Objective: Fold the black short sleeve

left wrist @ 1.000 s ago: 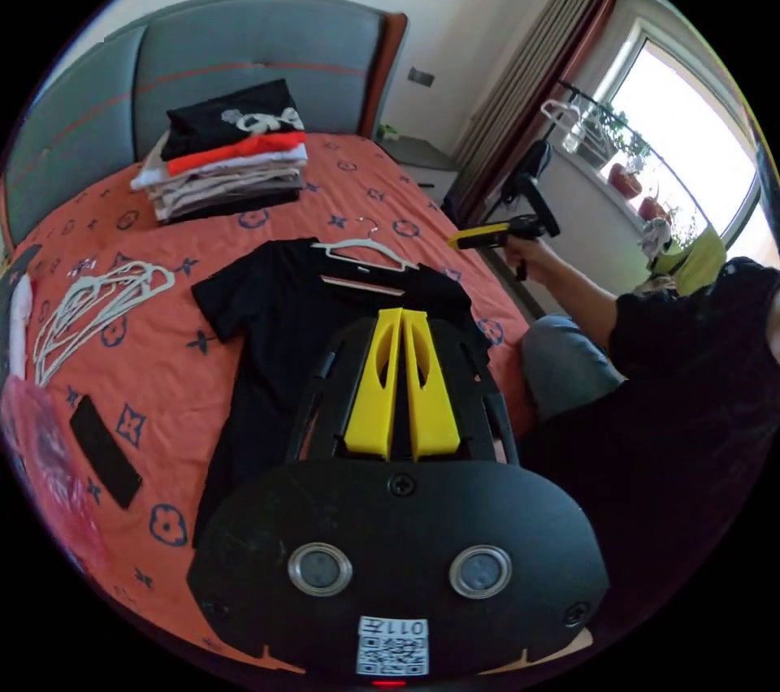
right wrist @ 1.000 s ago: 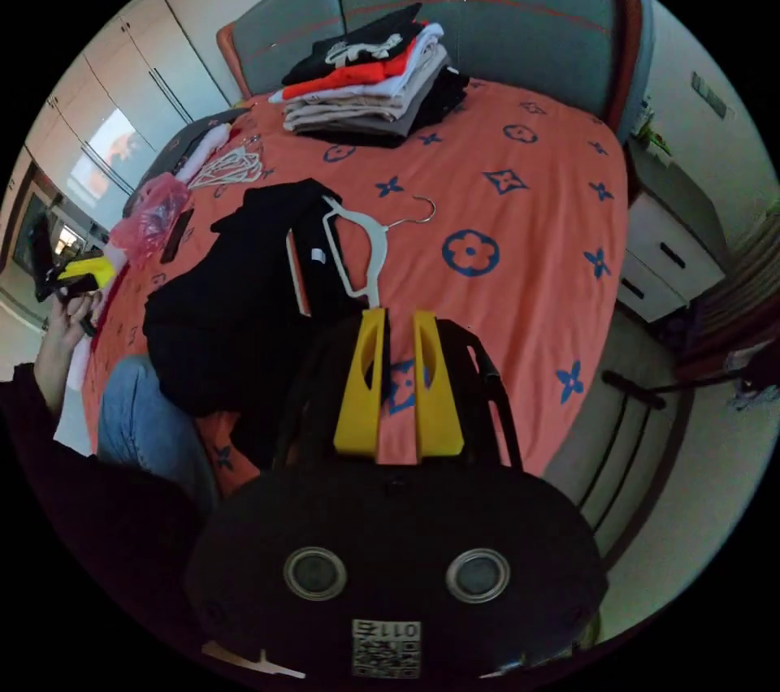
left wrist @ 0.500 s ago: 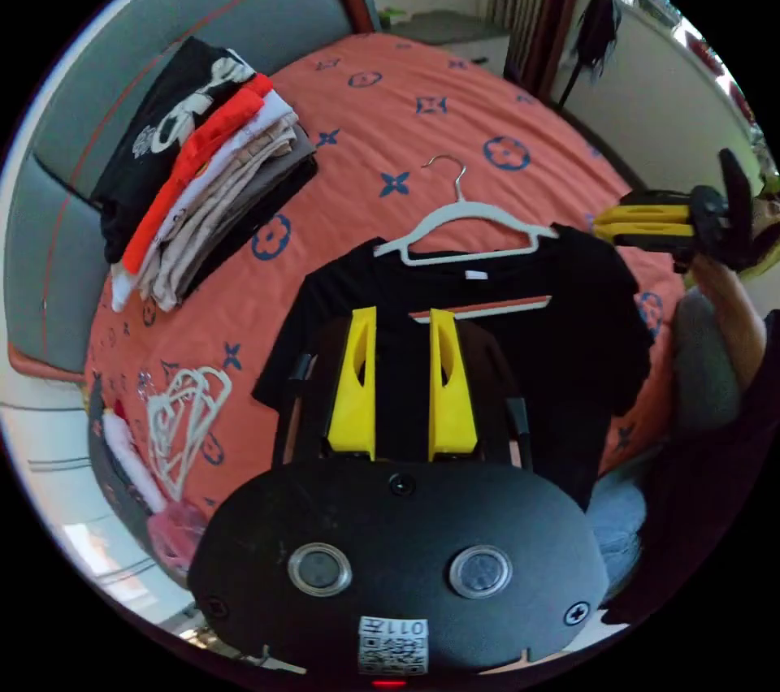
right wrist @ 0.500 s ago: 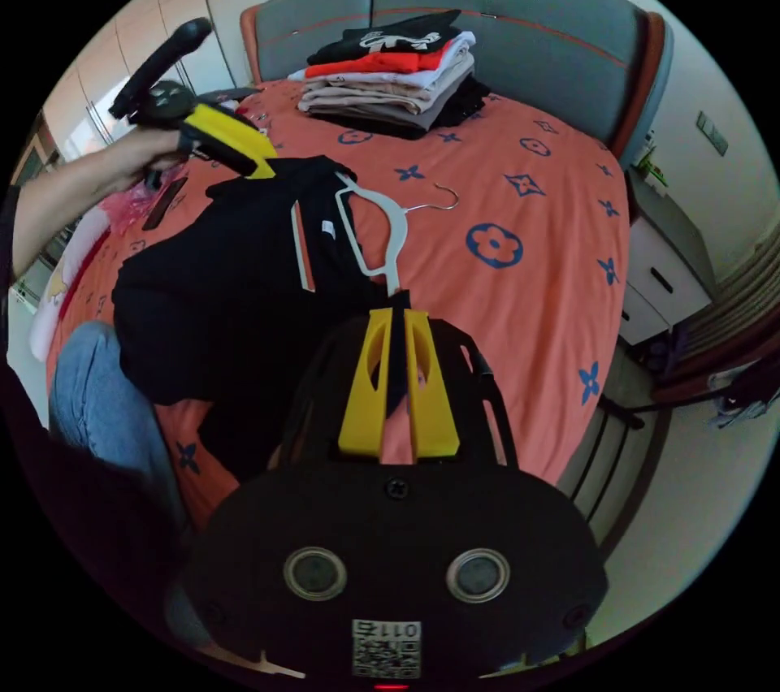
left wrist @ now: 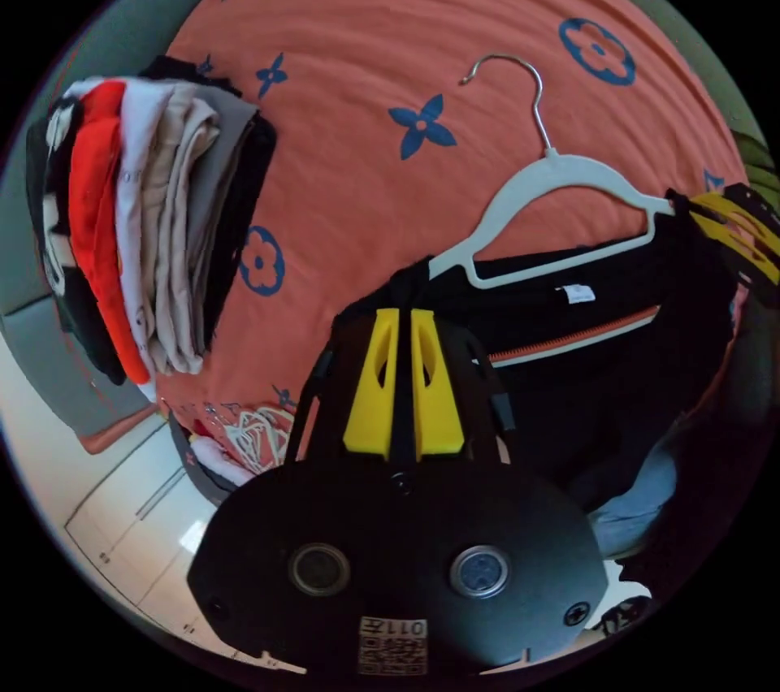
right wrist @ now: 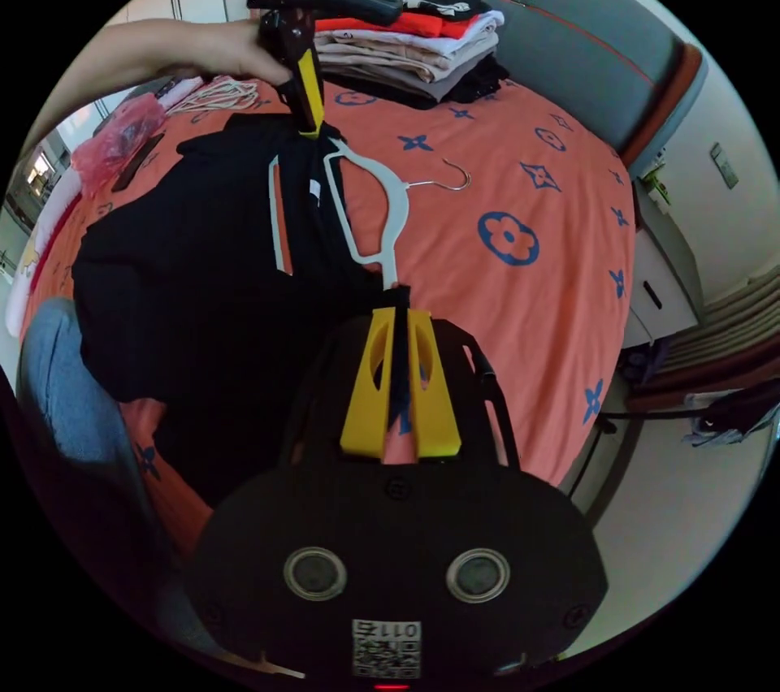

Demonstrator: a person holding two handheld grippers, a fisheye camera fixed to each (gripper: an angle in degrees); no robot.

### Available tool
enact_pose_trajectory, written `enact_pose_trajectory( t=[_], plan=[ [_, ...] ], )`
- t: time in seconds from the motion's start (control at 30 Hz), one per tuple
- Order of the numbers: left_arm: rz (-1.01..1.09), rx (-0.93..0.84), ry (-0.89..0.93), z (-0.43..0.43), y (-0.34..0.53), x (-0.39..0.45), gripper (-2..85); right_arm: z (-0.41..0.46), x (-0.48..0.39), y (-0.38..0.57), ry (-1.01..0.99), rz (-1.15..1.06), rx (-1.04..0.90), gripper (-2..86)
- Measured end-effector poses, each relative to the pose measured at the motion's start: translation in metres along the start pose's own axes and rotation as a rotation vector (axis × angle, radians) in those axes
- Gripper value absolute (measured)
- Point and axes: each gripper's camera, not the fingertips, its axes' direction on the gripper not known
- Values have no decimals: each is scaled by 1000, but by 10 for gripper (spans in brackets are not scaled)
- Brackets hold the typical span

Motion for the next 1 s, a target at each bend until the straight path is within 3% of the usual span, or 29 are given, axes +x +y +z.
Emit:
enact_pose_trajectory(
  t=[0.17,0.33,0.47,0.63,0.8,1.0],
  plan=[
    [-84,73,73,-7,66,9,2,-20,-22,-3,-30,-24,18,10],
    [-147,171,77,-19,173,51,1,-71,-70,-7,111,-116,158,16],
    [-221,287,39,-22,270,100,0,-137,-128,-14,37,-172,311,25],
    [-317,422,-15,-4,366,167,-1,-193,-203,-29,51,-310,351,45],
    [-406,564,-30,21,454,240,-1,-217,-218,-36,-361,-235,177,69],
    [-381,636,-122,60,522,304,-1,-233,-220,-36,-576,-179,70,76]
  ],
)
